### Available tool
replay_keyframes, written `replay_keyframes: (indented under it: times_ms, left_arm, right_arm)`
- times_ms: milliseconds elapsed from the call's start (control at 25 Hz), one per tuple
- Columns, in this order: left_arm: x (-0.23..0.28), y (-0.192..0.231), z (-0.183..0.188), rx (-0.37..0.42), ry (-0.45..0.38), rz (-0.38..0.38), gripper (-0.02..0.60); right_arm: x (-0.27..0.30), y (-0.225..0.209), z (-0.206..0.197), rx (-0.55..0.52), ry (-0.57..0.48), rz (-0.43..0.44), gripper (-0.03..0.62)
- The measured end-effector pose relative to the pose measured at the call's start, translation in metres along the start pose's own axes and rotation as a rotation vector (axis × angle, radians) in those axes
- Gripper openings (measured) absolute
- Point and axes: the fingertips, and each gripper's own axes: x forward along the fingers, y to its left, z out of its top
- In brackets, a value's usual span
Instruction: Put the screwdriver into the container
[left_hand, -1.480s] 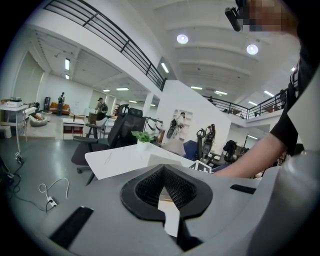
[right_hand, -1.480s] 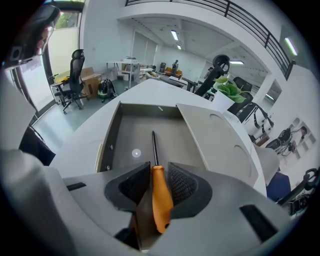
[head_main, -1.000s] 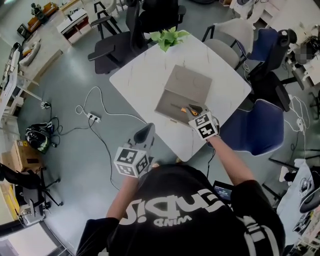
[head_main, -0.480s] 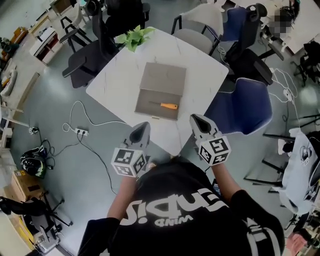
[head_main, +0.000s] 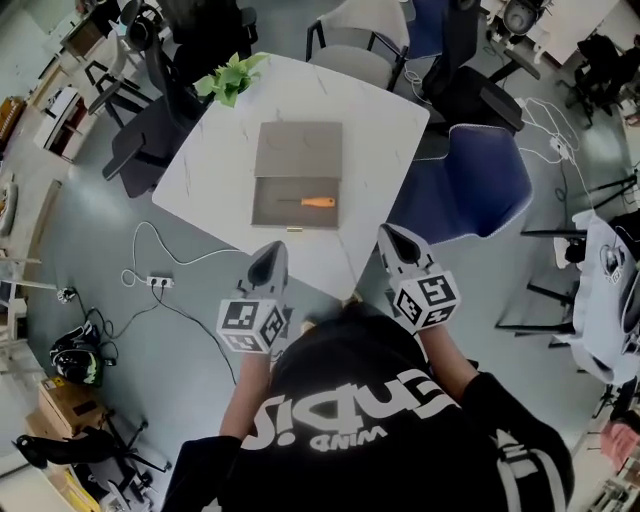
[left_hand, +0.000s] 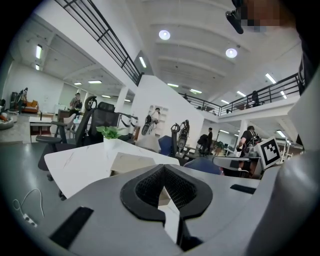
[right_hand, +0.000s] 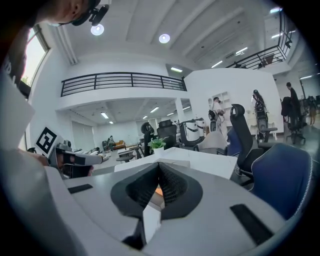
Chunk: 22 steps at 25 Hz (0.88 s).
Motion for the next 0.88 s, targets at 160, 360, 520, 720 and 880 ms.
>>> replay_keyframes:
  times_ms: [160, 360, 520, 720, 880]
  left_arm:
    - [0.000, 0.001, 0.000, 0.002, 0.006, -0.005, 0.014]
    - [0.002, 0.000, -0.001, 0.004, 0.014, -0.019, 0.014]
    - [0.006, -0.001, -0.002, 0.001, 0.021, -0.028, 0.014]
    - [0.008, -0.004, -0.004, -0.003, 0.025, -0.032, 0.014]
    - [0.009, -0.002, -0.004, -0.012, 0.024, -0.033, 0.014]
  right_arm:
    - [-0.004, 0.001, -0.003, 0.010, 0.006, -0.006, 0.014]
    - [-0.010, 0.001, -0.009, 0.019, 0.021, -0.027, 0.014]
    - [-0.010, 0.001, -0.011, 0.016, 0.028, -0.029, 0.014]
    - [-0.010, 0.001, -0.012, 0.025, 0.032, -0.024, 0.012]
    - [-0.006, 0.004, -0.011, 0.025, 0.033, -0.013, 0.014]
